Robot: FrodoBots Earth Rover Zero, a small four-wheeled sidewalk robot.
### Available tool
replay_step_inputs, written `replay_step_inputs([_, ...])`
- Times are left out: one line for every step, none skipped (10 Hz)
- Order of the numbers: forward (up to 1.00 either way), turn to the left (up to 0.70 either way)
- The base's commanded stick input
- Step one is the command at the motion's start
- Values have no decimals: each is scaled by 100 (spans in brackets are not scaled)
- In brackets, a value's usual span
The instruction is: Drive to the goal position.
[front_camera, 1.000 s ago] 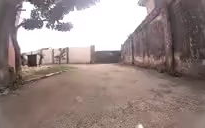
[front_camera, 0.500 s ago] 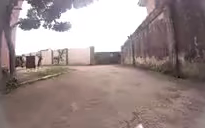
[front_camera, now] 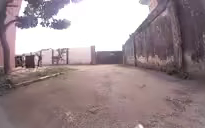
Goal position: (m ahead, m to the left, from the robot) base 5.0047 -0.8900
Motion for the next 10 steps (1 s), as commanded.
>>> replay_step_inputs([50,0])
replay_step_inputs([50,0])
replay_step_inputs([50,0])
replay_step_inputs([50,0])
replay_step_inputs([50,0])
replay_step_inputs([50,0])
replay_step_inputs([50,0])
replay_step_inputs([50,0])
replay_step_inputs([50,0])
replay_step_inputs([50,0])
